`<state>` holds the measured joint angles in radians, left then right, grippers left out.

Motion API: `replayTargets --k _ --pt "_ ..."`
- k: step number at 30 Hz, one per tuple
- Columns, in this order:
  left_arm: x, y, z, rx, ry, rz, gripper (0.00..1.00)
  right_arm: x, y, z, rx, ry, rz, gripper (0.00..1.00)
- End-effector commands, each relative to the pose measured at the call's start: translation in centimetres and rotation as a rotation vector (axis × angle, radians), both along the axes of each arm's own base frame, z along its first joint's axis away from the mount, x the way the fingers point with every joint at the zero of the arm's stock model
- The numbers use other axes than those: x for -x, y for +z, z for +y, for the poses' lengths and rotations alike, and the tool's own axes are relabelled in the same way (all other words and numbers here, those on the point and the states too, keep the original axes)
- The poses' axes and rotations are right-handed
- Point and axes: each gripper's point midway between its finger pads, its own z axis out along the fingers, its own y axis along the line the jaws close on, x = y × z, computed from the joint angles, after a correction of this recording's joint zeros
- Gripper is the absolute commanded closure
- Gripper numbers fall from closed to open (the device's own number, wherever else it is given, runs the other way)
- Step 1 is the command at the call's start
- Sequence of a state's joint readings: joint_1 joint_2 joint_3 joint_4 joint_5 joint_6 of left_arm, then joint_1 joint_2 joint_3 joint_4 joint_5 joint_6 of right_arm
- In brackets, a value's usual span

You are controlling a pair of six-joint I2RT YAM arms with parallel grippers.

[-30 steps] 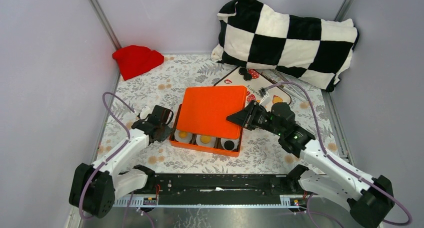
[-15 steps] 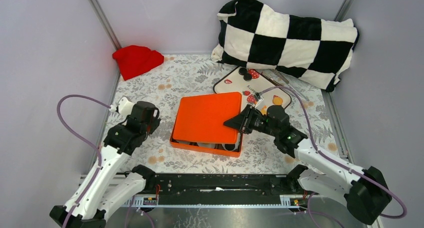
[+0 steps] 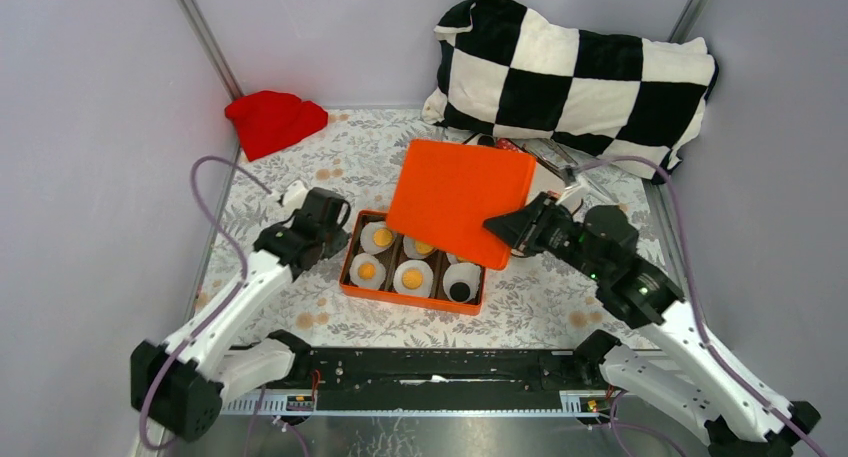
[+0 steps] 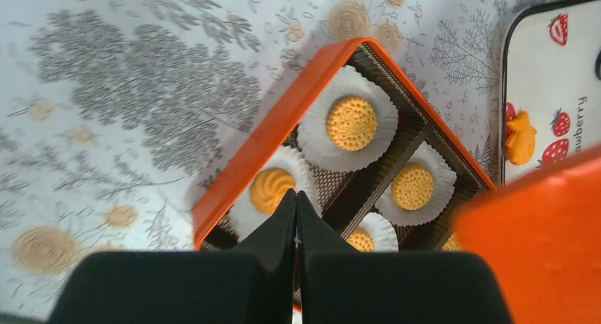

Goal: Pack the cookies

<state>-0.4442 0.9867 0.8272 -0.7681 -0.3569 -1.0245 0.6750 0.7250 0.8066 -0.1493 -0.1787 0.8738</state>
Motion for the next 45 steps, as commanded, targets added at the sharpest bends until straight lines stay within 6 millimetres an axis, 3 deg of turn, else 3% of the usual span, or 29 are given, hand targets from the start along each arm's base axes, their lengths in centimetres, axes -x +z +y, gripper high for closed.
replayTargets --k 1,4,13,19,23,27,33,40,42,45 --pt "-3.7 -1.0 -3.5 0.038 -0.111 -0.036 1.00 -1.0 4.5 -5.4 0.080 -0.242 -0.148 1.00" --pt "-5.5 -2.8 -4.5 0.027 -0.116 0.005 1.00 -0.7 5.3 -7.0 0.126 -0.284 -0.171 1.00" --pt "-10.6 -7.3 -4.2 -0.104 -0.023 0.107 1.00 -0.2 4.6 -6.4 0.140 -0.235 -0.185 1.00" --pt "-12.7 -9.9 -1.4 -0.142 0.059 0.167 1.00 0.0 4.3 -6.9 0.177 -0.231 -0.196 1.00" --pt "-13.8 -10.2 1.2 -0.169 0.119 0.174 1.00 0.0 4.1 -6.8 0.175 -0.229 -0.201 1.00" --pt "-15.2 -9.2 2.8 -0.192 0.145 0.146 1.00 0.1 3.2 -5.1 0.150 -0.161 -0.177 1.00" --pt "-18.6 -6.8 2.4 -0.169 0.100 0.029 1.00 0.1 1.5 -2.6 0.105 -0.058 -0.148 1.00" --pt "-23.6 -1.0 1.9 -0.112 0.030 -0.114 1.00 -0.1 1.8 -1.7 0.095 -0.026 -0.150 1.00" --pt "-23.5 1.7 0.9 -0.072 -0.015 -0.132 1.00 0.0 1.9 -1.6 0.090 -0.022 -0.150 1.00" --pt "-21.0 5.7 -1.5 0.029 -0.065 -0.193 1.00 0.1 2.2 -1.1 0.048 -0.010 -0.151 1.00"
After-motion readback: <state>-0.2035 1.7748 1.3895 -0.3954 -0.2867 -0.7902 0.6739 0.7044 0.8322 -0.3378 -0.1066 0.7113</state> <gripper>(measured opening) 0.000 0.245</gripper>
